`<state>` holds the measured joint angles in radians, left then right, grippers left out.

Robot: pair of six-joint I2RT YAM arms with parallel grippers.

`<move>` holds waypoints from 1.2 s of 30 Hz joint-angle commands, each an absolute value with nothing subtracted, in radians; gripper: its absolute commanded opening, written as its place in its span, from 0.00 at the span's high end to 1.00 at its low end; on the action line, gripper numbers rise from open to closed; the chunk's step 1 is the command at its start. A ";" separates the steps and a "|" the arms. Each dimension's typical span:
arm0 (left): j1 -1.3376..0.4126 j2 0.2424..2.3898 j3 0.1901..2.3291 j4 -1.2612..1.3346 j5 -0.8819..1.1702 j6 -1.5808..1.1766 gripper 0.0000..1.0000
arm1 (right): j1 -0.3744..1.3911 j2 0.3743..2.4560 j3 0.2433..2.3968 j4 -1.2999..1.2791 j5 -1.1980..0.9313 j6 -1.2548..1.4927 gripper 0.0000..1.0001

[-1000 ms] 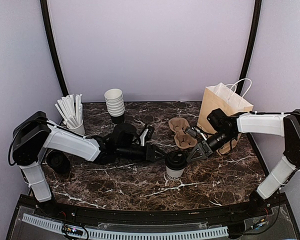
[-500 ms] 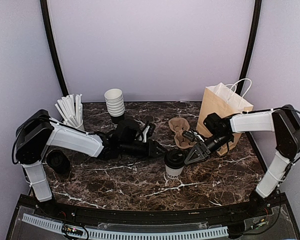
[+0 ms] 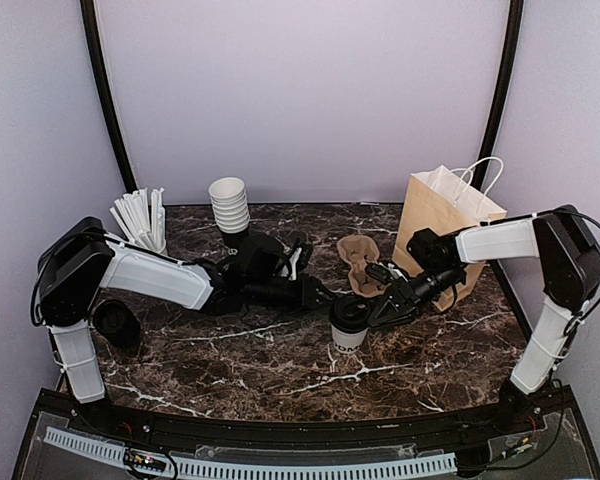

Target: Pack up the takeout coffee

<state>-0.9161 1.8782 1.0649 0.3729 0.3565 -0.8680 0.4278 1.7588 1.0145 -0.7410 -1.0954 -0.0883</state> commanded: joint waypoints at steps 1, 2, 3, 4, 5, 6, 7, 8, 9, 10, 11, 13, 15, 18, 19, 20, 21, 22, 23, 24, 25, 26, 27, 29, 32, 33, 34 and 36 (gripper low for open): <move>-0.925 1.971 1.022 0.107 0.316 -0.847 0.69 | 0.396 1.824 1.014 -0.668 -0.827 -0.111 0.64; -0.925 1.965 1.026 0.108 0.317 -0.833 0.69 | 0.396 1.814 1.022 -0.677 -0.855 -0.127 0.63; -0.926 1.952 1.031 0.119 0.317 -0.811 0.69 | 0.396 1.799 1.034 -0.690 -0.877 -0.146 0.62; -0.925 1.942 1.032 0.138 0.316 -0.802 0.69 | 0.396 1.782 1.045 -0.705 -0.899 -0.172 0.61; -0.925 1.920 1.034 0.150 0.309 -0.778 0.69 | 0.396 1.761 1.054 -0.716 -0.921 -0.192 0.58; -0.925 1.908 1.035 0.174 0.307 -0.764 0.68 | 0.396 1.743 1.058 -0.722 -0.948 -0.204 0.56; -0.925 1.885 1.041 0.185 0.300 -0.729 0.68 | 0.396 1.722 1.062 -0.731 -0.985 -0.218 0.53; -0.926 1.876 1.048 0.197 0.297 -0.713 0.67 | 0.396 1.703 1.065 -0.741 -1.007 -0.234 0.50; -0.926 1.862 1.071 0.199 0.293 -0.679 0.67 | 0.396 1.682 1.068 -0.747 -1.028 -0.247 0.47; -0.926 1.859 1.085 0.200 0.294 -0.666 0.65 | 0.396 1.667 1.068 -0.754 -1.044 -0.259 0.44; -0.926 1.856 1.113 0.201 0.296 -0.644 0.64 | 0.396 1.655 1.068 -0.761 -1.054 -0.273 0.41; -0.926 1.857 1.157 0.202 0.300 -0.617 0.62 | 0.396 1.640 1.067 -0.773 -1.069 -0.287 0.38; -0.927 1.861 1.195 0.209 0.312 -0.599 0.60 | 0.396 1.632 1.065 -0.786 -1.072 -0.301 0.37; -0.925 1.863 1.238 0.219 0.325 -0.584 0.57 | 0.396 1.621 1.064 -0.787 -1.056 -0.307 0.37; -0.926 1.860 1.242 0.220 0.328 -0.579 0.56 | 0.396 1.619 1.064 -0.785 -1.048 -0.306 0.38; -0.926 1.858 1.245 0.221 0.326 -0.577 0.55 | 0.396 1.617 1.066 -0.784 -1.043 -0.305 0.39; -0.926 1.850 1.243 0.222 0.317 -0.573 0.53 | 0.396 1.617 1.069 -0.781 -1.039 -0.303 0.40; -0.926 1.838 1.235 0.221 0.311 -0.573 0.52 | 0.396 1.618 1.070 -0.779 -1.036 -0.302 0.41; -0.926 1.833 1.230 0.217 0.294 -0.572 0.51 | 0.396 1.619 1.072 -0.777 -1.032 -0.300 0.43; -0.925 1.822 1.224 0.199 0.273 -0.571 0.51 | 0.396 1.622 1.075 -0.775 -1.024 -0.298 0.44; -0.926 1.815 1.220 0.187 0.265 -0.574 0.50 | 0.396 1.625 1.080 -0.775 -1.017 -0.298 0.45; -0.926 1.801 1.204 0.172 0.261 -0.576 0.50 | 0.394 1.627 1.086 -0.775 -1.008 -0.295 0.47; -0.926 1.791 1.193 0.169 0.266 -0.585 0.50 | 0.393 1.630 1.089 -0.772 -0.997 -0.289 0.48; -0.928 1.756 1.148 0.170 0.294 -0.600 0.50 | 0.385 1.635 1.093 -0.759 -0.973 -0.272 0.51; -0.943 1.691 1.058 0.198 0.328 -0.604 0.50 | 0.370 1.661 1.106 -0.754 -0.975 -0.261 0.54; -0.946 1.683 1.034 0.200 0.333 -0.603 0.50 | 0.365 1.672 1.112 -0.754 -0.982 -0.260 0.55; -0.952 1.674 1.027 0.198 0.344 -0.605 0.50 | 0.363 1.685 1.118 -0.755 -0.989 -0.260 0.56; -0.957 1.676 1.015 0.189 0.354 -0.626 0.50 | 0.362 1.709 1.133 -0.760 -1.003 -0.263 0.57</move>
